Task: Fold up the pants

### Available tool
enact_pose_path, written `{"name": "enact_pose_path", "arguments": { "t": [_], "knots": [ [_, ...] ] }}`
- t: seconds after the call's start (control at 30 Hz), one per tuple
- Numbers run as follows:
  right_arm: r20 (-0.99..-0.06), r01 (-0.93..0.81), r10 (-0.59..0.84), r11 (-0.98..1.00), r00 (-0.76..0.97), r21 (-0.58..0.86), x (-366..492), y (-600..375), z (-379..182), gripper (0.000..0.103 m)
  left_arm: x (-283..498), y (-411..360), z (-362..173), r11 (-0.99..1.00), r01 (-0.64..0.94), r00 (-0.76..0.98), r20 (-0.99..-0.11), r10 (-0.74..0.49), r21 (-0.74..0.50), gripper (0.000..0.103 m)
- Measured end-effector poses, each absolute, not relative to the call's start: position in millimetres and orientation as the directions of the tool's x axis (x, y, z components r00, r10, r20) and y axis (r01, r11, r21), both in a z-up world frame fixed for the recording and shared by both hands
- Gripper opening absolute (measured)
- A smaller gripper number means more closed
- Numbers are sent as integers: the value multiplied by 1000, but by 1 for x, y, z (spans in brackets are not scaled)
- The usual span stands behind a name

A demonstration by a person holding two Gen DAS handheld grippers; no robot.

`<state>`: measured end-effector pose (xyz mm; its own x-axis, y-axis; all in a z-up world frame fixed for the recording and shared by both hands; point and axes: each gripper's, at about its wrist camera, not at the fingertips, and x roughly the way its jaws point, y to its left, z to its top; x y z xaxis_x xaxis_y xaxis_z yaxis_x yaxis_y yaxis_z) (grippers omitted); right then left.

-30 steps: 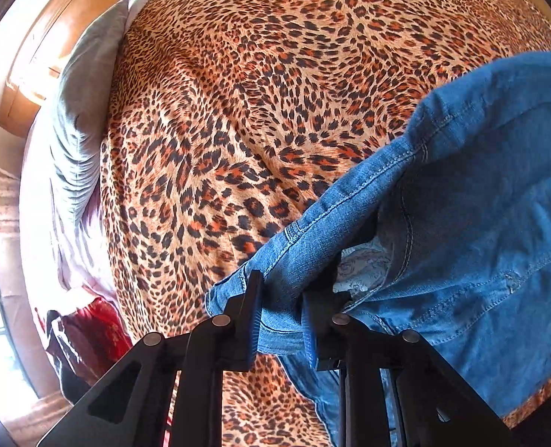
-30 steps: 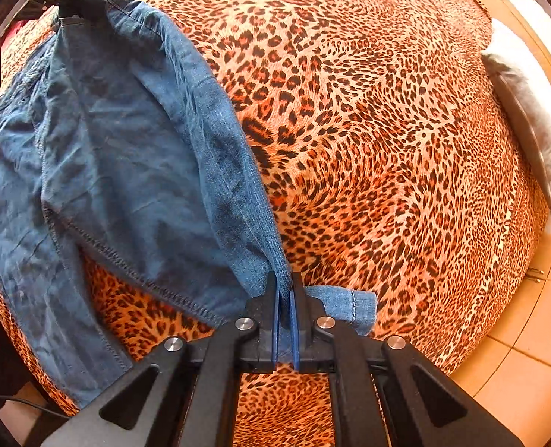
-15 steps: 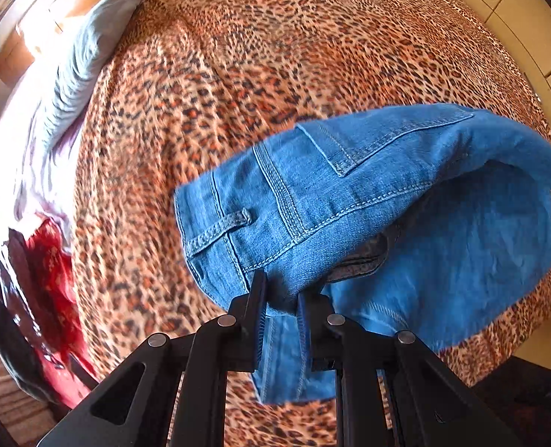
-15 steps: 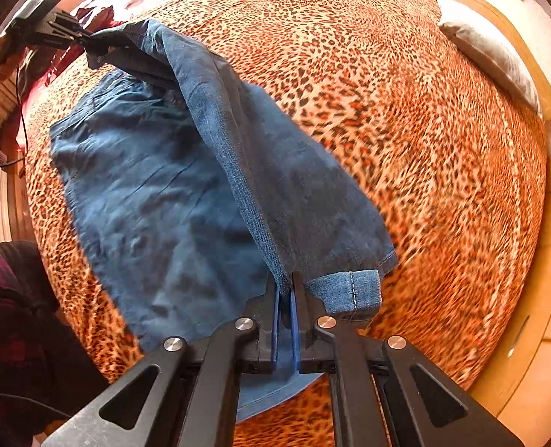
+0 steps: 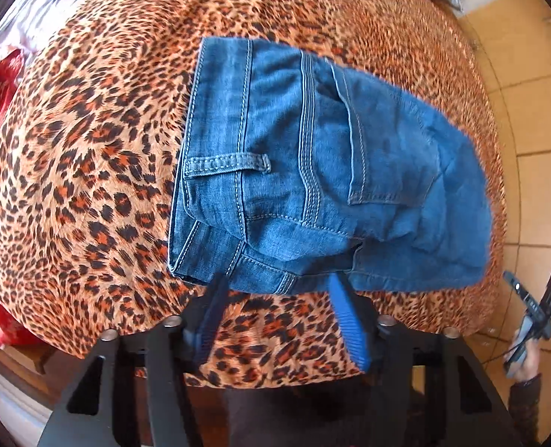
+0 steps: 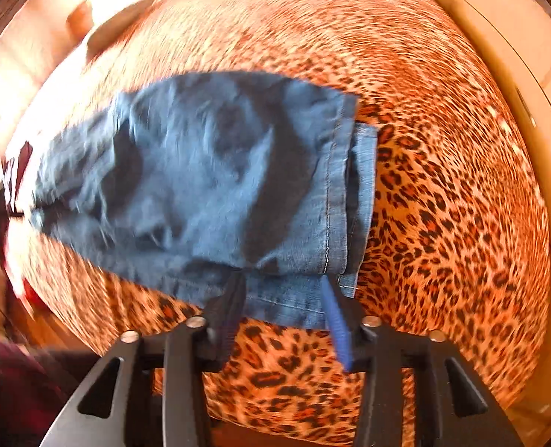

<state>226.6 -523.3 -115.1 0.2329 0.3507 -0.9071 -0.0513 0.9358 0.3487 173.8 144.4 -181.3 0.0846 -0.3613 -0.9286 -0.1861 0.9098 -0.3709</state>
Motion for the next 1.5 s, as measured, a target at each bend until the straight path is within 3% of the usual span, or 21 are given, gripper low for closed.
{"name": "enact_pose_path", "arguments": {
  "t": [0.07,0.2,0.3,0.47,0.53,0.57,0.6,0.63,0.67,0.73,0.9,1.1,1.2,1.27,1.37,1.43,1.5],
  "knots": [
    [-851,102,453,864,266,493,220,-533,-118,68,173,150,-179,883,-239,136,-915,-381,-403,71],
    [-764,335,586,687,270,645,211,-526,-153,68,166,142,-206,783,-385,158,-871,-466,-489,72],
    [-745,441,608,609,274,659,213,-510,-177,68,167,142,-227,686,-479,156,-822,-547,-547,72],
    [-755,547,552,532,354,646,221,-503,-200,65,188,131,-245,709,-496,126,-850,-511,-500,72],
    [-744,579,544,483,389,656,219,-507,-207,50,198,124,-249,728,-501,107,-868,-484,-468,69],
    [-735,586,550,465,395,663,219,-507,-210,43,200,123,-251,739,-507,92,-880,-466,-444,58],
    [-731,589,556,456,397,667,219,-510,-213,25,202,122,-253,758,-508,67,-896,-439,-410,50],
    [-728,591,556,451,401,669,219,-511,-215,9,205,114,-254,772,-504,46,-905,-424,-387,34],
    [-713,587,561,432,419,685,218,-514,-214,5,206,112,-248,776,-508,31,-908,-418,-374,22],
    [-663,550,582,393,472,737,214,-521,-202,3,204,113,-235,763,-504,42,-894,-446,-404,20],
    [-620,483,595,397,512,780,183,-543,-171,3,172,113,-218,784,-464,34,-893,-449,-412,20],
    [-743,634,531,421,408,649,146,-563,-221,6,159,120,-254,729,-526,10,-861,-509,-438,21],
    [-742,618,531,438,408,653,141,-568,-213,8,158,123,-233,787,-452,9,-885,-466,-419,37],
    [-769,569,494,522,407,636,143,-573,-191,8,151,123,-212,844,-368,31,-912,-409,-391,59],
    [-762,481,461,593,454,645,156,-583,-158,11,145,134,-186,860,-312,84,-913,-399,-404,60],
    [-758,440,452,625,469,645,176,-586,-146,30,157,150,-172,863,-325,126,-922,-366,-387,61],
    [-755,404,450,650,478,643,198,-585,-140,35,175,168,-169,862,-360,142,-934,-327,-357,66]
  ]
}}
